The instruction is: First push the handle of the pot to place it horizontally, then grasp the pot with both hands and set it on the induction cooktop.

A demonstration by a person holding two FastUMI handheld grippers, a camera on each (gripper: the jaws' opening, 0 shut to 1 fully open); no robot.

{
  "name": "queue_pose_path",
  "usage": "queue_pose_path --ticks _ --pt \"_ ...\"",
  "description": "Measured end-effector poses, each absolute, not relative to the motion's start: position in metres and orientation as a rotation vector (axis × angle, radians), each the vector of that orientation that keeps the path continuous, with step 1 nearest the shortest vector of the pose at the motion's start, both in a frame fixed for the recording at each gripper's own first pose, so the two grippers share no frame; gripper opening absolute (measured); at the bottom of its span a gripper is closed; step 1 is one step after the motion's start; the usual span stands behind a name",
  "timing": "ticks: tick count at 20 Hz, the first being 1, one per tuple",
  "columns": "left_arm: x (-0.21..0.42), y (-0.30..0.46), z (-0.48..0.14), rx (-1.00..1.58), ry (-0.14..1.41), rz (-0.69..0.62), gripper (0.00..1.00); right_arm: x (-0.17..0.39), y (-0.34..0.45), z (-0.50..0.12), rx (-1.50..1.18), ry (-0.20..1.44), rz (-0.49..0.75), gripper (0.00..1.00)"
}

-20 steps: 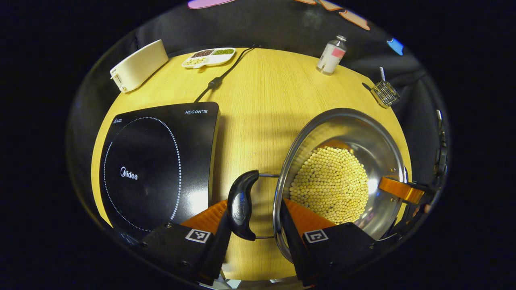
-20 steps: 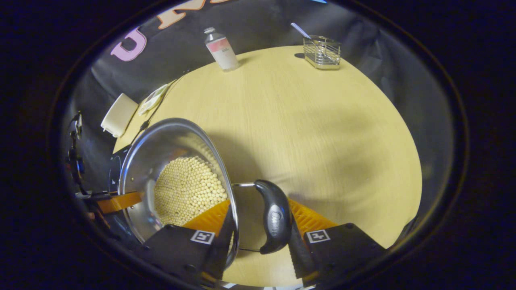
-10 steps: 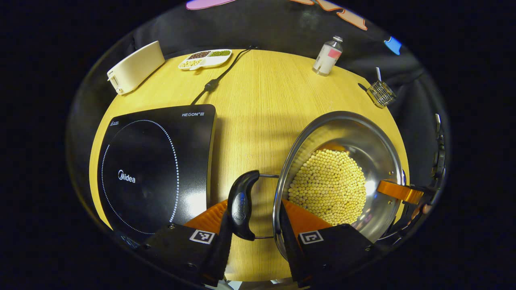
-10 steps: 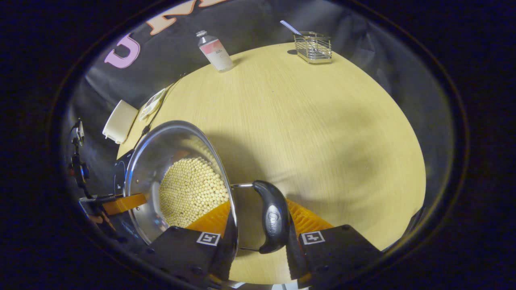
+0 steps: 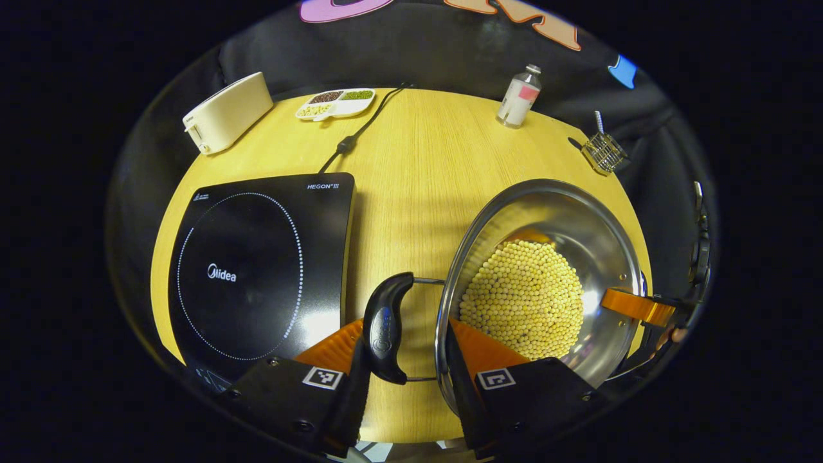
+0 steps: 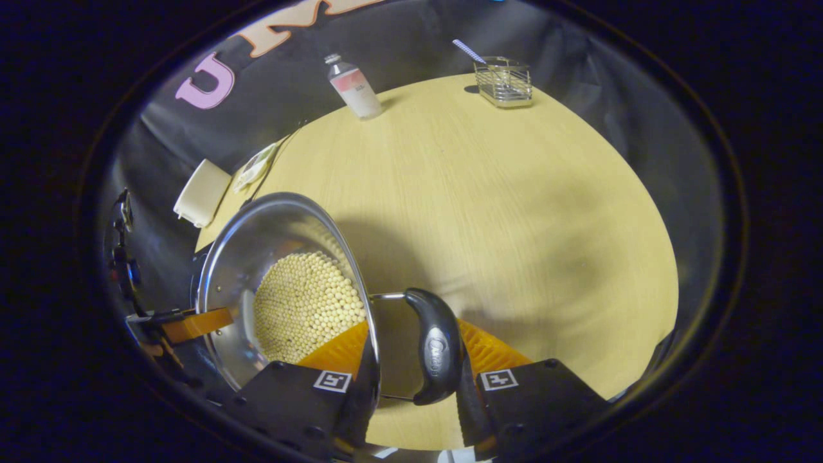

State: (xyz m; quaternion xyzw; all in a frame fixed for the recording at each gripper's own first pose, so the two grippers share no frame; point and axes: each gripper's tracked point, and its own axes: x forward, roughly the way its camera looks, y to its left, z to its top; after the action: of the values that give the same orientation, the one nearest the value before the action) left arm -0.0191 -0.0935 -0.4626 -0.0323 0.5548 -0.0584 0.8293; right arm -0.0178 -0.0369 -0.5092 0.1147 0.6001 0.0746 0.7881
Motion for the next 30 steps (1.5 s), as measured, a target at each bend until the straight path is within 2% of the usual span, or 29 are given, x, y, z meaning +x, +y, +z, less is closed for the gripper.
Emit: queue_pose_path --ticks 2,12,21,26,27,30 --pt "-0.021 -0.090 -0.455 -0.067 1.167 -0.114 0.62 -0.016 -0.033 -0.504 0.250 1.286 0.173 0.53" --pt "-0.016 -0.052 -0.425 -0.077 1.138 -0.120 0.63 -0.014 0.003 -0.472 0.249 1.236 0.173 0.53" --pt "0.012 0.027 -0.407 -0.058 1.129 -0.200 0.61 -0.025 0.082 -0.445 0.268 1.209 0.093 0.53" --pt "0.018 0.077 -0.411 -0.069 1.146 -0.203 0.64 -0.030 0.134 -0.443 0.257 1.216 0.085 0.53" --pt "0.020 0.087 -0.412 -0.072 1.149 -0.199 0.61 -0.031 0.144 -0.442 0.254 1.219 0.086 0.53" --pt "0.021 0.115 -0.413 -0.079 1.156 -0.186 0.64 -0.032 0.174 -0.445 0.248 1.226 0.097 0.53"
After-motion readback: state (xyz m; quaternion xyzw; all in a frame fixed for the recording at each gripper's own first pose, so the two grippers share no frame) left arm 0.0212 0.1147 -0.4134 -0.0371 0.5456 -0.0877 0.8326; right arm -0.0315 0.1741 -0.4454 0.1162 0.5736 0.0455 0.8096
